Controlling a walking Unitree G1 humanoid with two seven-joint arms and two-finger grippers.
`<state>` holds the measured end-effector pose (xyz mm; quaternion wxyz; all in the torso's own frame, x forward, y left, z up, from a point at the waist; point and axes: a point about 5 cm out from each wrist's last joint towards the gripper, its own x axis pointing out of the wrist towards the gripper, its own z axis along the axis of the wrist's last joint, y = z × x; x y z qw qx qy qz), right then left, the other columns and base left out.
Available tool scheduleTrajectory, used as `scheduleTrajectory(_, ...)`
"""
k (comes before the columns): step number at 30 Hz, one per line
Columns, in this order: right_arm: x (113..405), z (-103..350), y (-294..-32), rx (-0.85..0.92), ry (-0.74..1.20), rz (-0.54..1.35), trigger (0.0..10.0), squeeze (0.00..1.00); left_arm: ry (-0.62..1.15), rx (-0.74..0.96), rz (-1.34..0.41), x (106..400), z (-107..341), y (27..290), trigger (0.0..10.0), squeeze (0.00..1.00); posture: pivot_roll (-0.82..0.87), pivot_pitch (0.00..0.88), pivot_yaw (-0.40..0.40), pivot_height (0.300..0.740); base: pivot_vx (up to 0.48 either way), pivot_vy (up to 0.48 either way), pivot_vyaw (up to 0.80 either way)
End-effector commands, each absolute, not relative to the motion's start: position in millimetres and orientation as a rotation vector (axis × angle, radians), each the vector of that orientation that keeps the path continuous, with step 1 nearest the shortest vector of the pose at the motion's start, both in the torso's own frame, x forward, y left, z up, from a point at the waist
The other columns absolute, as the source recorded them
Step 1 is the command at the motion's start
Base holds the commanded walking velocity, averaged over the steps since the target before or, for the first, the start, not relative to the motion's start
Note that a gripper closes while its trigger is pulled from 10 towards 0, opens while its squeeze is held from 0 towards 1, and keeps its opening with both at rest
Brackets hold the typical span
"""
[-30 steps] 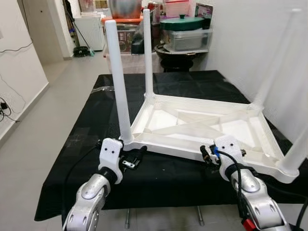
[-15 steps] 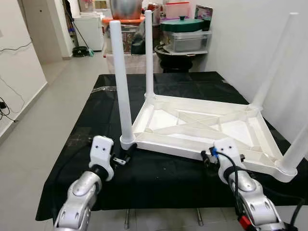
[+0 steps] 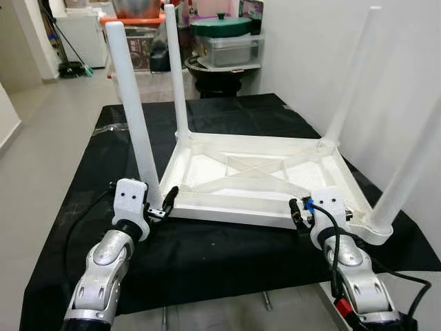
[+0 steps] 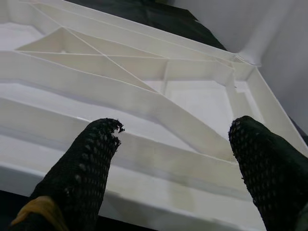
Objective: Building children table
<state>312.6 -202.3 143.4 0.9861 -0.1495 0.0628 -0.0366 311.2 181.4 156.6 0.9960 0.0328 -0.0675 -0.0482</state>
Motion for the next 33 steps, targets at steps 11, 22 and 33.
scheduleTrajectory(11,316,139,-193,-0.263,0.113,-0.049,10.0,0.00,-0.135,0.085,-0.083,316,157,186,10.0,0.00,0.03,0.000,-0.016,0.740,0.000,0.000,0.00)
scheduleTrajectory(22,317,141,-191,-0.270,0.103,-0.042,10.0,0.00,-0.086,0.066,-0.228,341,159,178,10.0,0.00,0.02,0.000,-0.005,0.740,0.000,0.000,0.00)
scheduleTrajectory(33,316,142,-193,-0.275,0.092,-0.046,10.0,0.00,-0.116,0.088,-0.271,365,180,177,10.0,0.00,0.00,0.000,0.008,0.740,0.000,0.000,0.00)
